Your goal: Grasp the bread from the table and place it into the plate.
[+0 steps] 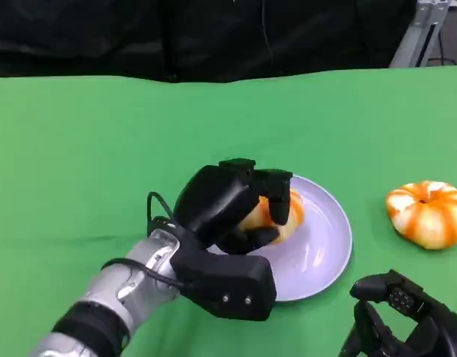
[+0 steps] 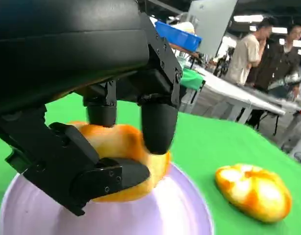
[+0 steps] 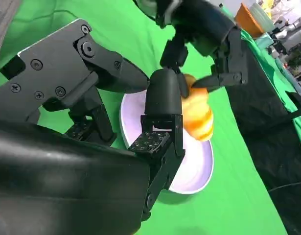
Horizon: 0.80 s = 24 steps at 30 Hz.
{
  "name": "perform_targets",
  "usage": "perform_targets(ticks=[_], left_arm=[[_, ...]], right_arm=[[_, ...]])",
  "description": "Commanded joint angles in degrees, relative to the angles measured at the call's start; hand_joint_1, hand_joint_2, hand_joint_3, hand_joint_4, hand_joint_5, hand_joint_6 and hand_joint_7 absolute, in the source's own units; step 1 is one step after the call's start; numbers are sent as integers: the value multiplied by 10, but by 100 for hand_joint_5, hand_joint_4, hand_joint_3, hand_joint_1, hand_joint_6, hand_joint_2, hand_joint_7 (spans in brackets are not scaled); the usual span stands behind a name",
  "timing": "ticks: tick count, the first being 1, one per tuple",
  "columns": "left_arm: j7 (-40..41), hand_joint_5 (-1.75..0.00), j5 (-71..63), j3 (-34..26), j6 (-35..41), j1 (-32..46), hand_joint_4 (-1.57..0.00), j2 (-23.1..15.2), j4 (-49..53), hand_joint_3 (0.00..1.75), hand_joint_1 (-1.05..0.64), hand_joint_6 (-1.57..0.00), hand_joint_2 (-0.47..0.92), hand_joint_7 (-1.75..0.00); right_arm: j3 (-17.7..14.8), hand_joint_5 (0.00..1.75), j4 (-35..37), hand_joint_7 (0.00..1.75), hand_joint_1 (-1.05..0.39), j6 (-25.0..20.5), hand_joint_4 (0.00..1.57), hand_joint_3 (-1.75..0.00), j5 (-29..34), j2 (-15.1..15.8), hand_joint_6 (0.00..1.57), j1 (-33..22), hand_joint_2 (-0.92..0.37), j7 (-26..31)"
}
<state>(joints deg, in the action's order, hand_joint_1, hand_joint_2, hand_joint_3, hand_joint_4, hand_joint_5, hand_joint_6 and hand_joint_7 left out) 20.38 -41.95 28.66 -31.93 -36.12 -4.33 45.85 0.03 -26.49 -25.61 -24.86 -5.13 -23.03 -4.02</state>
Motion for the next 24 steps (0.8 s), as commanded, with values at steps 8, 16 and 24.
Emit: perform_targets(ticks=[8, 16, 24], left_arm=[[-42, 0, 1, 19, -6, -1, 0, -34, 33, 61, -103, -20, 92, 0], [-87, 0, 64, -13, -19, 34, 0, -45, -3, 61, -104, -18, 92, 0], [-273, -13, 271, -102, 93, 148, -40, -44, -224, 31, -37, -44, 92, -7]], right_arm=[[-6, 153, -7, 129, -17, 7, 96, -111, -9, 3, 90, -5, -50, -4], [-3, 154, -12, 127, -17, 6, 95, -109, -6, 4, 89, -9, -51, -1], [-2, 156, -11, 129, -17, 8, 93, -110, -8, 1, 89, -8, -51, 0]])
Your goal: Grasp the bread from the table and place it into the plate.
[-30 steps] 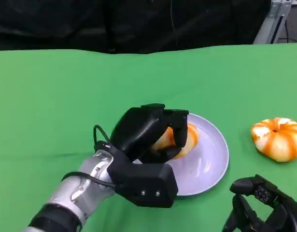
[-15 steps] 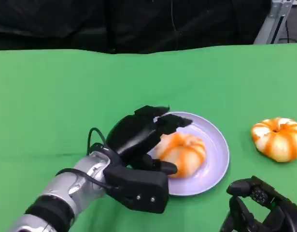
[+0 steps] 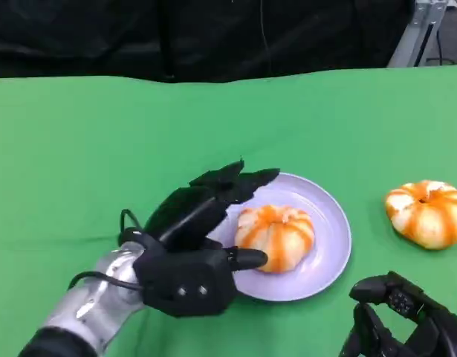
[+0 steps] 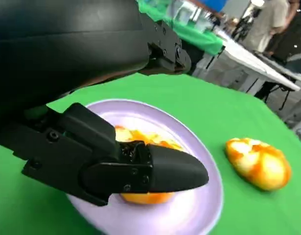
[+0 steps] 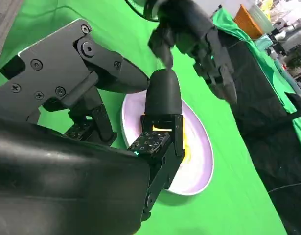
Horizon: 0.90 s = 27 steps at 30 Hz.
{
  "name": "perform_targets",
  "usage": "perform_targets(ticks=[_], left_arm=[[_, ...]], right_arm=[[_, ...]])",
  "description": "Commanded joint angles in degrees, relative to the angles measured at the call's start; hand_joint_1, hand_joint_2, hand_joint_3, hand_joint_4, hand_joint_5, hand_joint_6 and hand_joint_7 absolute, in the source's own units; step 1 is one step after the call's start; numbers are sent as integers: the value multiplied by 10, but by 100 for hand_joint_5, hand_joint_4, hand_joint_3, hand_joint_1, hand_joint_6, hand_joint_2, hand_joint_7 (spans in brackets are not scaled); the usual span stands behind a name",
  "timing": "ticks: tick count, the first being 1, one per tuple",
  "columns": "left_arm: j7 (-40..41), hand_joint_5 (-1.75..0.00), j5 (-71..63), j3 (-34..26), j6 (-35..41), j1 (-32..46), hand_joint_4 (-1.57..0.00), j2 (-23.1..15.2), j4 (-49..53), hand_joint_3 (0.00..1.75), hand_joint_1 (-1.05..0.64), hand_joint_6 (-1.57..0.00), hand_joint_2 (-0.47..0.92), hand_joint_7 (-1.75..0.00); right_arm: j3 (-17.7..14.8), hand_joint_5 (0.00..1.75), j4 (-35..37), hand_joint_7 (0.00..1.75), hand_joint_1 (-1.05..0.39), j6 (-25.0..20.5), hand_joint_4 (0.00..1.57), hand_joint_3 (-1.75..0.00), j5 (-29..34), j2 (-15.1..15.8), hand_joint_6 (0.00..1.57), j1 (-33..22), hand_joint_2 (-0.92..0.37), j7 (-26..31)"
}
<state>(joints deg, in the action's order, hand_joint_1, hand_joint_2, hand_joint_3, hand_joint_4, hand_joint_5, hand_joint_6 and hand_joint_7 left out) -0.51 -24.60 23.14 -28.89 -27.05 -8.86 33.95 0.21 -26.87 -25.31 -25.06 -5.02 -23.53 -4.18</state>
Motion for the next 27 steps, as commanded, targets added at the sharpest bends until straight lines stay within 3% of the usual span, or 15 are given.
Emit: perform_targets(ticks=[1, 3, 5, 7, 8, 9, 10, 11, 13, 14, 15, 17, 20, 23, 27], left_arm=[[-88, -18, 145, -64, 85, 78, -63, 7, -135, 39, -17, -60, 92, -11], [-126, -23, 214, -87, 112, 107, -85, 14, -177, 54, -4, -76, 92, -13], [-151, -33, 276, -110, 139, 139, -99, 22, -216, 63, -3, -90, 90, -16], [-167, -74, 324, -128, 179, 163, -93, 30, -253, 87, -6, -105, 76, -15], [-184, -111, 360, -141, 204, 178, -90, 30, -276, 110, -8, -117, 65, -24], [-195, -138, 384, -149, 222, 189, -86, 29, -292, 123, -7, -115, 59, -51], [-203, -154, 399, -155, 236, 195, -84, 29, -304, 131, -6, -101, 55, -93], [-209, -160, 408, -159, 246, 199, -83, 29, -313, 134, -5, -95, 54, -108], [-212, -164, 409, -163, 257, 202, -82, 30, -321, 136, -5, -90, 53, -121], [-226, -167, 481, -188, 326, 232, -86, 17, -363, 138, -6, -90, 52, -130], [-235, -171, 537, -207, 380, 255, -93, 6, -396, 143, -7, -87, 48, -151], [-259, -174, 633, -244, 474, 299, -99, -23, -451, 148, -9, -84, 45, -169], [-279, -175, 688, -275, 537, 334, -98, -52, -488, 146, -12, -83, 46, -174], [-308, -175, 729, -305, 573, 378, -95, -77, -508, 130, -15, -81, 52, -173], [-350, -175, 764, -334, 590, 419, -92, -81, -491, 109, -15, -82, 60, -168]], right_arm=[[-3, 156, -8, 129, -17, 4, 94, -110, -6, 0, 89, -3, -51, 2], [-3, 155, -7, 130, -17, 5, 94, -110, -6, 2, 89, -2, -51, -1], [-4, 155, -4, 131, -17, 9, 95, -111, -5, 4, 89, -1, -51, -5], [-5, 154, -2, 131, -17, 10, 95, -111, -5, 5, 89, 0, -51, -6], [-6, 154, -4, 131, -17, 5, 95, -111, -5, 5, 89, 1, -50, -3], [-6, 154, -6, 131, -17, 2, 96, -111, -5, 5, 89, 1, -50, 0], [-6, 153, -7, 130, -17, -1, 96, -111, -6, 6, 89, 2, -50, 1], [-6, 153, -8, 130, -17, -2, 96, -111, -6, 6, 89, 2, -50, 2], [-6, 153, -8, 130, -17, -2, 96, -111, -6, 6, 89, 2, -50, 2], [-7, 153, -6, 130, -17, 0, 96, -111, -6, 7, 89, 3, -50, 0], [-8, 153, -4, 130, -17, 1, 96, -111, -6, 9, 89, 4, -51, -2], [-9, 153, -1, 130, -17, 3, 96, -112, -6, 10, 88, 7, -51, -5], [-10, 153, 0, 130, -17, 4, 96, -112, -5, 9, 88, 8, -51, -4], [-8, 154, -1, 131, -17, 1, 95, -111, -3, 9, 88, 8, -51, -2], [-10, 156, 1, 132, -17, 1, 94, -110, -3, 11, 86, 10, -52, -4]])
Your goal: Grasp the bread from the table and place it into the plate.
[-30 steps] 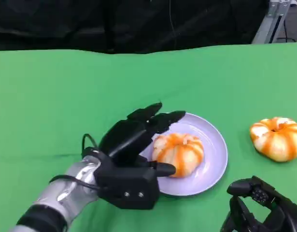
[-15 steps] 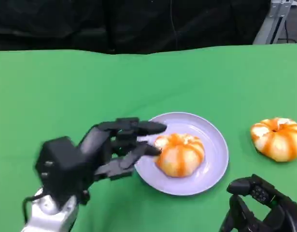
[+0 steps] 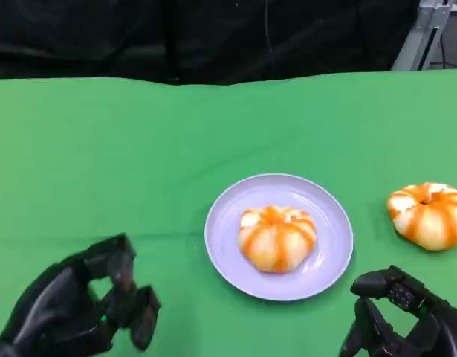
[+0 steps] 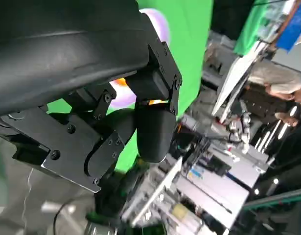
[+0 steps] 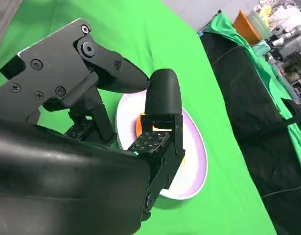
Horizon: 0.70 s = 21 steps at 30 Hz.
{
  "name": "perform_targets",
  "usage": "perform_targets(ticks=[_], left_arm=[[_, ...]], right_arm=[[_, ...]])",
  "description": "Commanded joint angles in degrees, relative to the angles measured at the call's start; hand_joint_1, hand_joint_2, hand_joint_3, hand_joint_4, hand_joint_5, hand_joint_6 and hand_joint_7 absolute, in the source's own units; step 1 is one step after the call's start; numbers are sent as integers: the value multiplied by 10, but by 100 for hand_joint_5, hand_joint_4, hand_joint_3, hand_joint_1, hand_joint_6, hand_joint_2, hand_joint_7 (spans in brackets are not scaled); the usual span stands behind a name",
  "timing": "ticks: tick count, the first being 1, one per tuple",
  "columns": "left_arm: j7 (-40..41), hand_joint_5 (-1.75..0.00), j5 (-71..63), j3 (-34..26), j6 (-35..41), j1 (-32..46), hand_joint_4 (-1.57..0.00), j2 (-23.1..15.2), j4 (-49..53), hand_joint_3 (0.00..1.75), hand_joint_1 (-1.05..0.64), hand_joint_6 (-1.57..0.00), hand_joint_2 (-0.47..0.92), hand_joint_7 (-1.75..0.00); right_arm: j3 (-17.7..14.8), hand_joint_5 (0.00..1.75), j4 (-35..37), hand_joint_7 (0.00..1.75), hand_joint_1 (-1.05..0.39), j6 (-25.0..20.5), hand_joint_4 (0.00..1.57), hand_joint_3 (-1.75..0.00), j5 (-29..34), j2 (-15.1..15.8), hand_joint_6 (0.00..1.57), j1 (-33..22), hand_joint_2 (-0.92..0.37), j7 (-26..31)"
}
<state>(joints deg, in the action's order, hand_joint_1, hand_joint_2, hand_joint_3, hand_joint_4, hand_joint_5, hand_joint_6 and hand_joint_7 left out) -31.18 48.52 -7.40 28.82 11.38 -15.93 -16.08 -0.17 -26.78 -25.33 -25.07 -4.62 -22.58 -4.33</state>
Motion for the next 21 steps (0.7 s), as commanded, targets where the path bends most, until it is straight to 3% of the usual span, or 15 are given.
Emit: perform_targets(ticks=[1, 11, 16, 21], left_arm=[[-57, -175, 40, -36, 15, 46, -91, -11, 19, 105, -16, -83, 61, -166], [-194, -175, -4, -52, -48, 39, -91, -20, 146, 91, -17, -85, 60, -165], [-197, -175, -13, -57, -50, 23, -92, -14, 168, 99, -16, -84, 54, -171], [-193, -175, -15, -63, -45, 22, -88, -11, 168, 85, -16, -81, 60, -169]], right_arm=[[-7, 156, 0, 133, -17, 0, 94, -110, -3, 8, 86, 2, -52, -2], [-19, 155, 2, 133, -18, -10, 95, -109, -4, 16, 87, 6, -53, -4], [-21, 156, 5, 133, -18, -9, 94, -109, -5, 17, 87, 7, -53, -8], [-22, 158, 3, 133, -17, -10, 93, -109, -12, 13, 86, 2, -54, -10]])
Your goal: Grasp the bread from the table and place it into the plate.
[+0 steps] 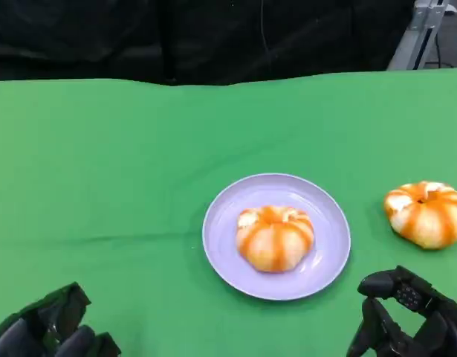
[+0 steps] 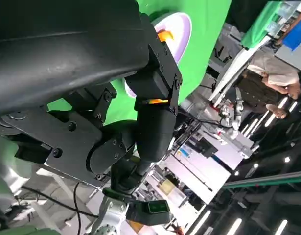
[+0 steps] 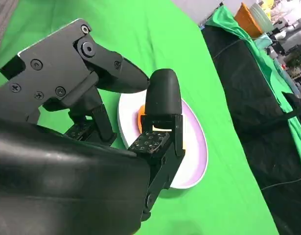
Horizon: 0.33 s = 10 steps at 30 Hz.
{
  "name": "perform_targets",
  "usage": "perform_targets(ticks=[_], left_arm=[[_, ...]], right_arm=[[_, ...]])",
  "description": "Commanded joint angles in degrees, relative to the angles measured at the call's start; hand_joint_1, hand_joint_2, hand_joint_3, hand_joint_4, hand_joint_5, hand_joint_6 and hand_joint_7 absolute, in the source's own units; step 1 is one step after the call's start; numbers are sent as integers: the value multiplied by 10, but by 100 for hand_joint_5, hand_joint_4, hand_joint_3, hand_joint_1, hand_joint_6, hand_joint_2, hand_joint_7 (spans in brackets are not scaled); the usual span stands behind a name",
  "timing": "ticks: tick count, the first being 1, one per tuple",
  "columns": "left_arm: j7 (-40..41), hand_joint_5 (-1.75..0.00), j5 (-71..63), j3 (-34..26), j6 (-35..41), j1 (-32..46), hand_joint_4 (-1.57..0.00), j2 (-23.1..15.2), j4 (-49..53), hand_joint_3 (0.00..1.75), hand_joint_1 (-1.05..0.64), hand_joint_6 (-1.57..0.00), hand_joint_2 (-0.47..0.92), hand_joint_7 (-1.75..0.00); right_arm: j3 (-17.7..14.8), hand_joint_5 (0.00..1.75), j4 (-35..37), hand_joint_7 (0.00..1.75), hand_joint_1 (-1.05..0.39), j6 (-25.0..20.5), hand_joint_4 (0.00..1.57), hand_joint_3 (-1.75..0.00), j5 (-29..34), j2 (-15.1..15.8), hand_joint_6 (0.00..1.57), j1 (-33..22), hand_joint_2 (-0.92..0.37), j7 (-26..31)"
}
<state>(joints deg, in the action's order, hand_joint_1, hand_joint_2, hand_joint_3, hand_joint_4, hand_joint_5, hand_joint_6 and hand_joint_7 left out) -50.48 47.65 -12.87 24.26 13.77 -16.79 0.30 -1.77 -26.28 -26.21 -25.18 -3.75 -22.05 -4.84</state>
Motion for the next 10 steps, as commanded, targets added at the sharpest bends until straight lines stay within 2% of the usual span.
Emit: perform_targets(ticks=[1, 10], left_arm=[[-1, -175, -6, -9, 0, -2, -87, -1, 5, 84, -16, -81, 61, -170], [10, -175, -3, -10, 11, 3, -85, 10, -12, 86, -16, -78, 64, -172]], right_arm=[[-6, 158, -3, 133, -17, -1, 92, -109, -11, 5, 86, -4, -54, -5], [-10, 155, -6, 134, -17, 0, 94, -108, -8, 9, 86, -8, -54, -9]])
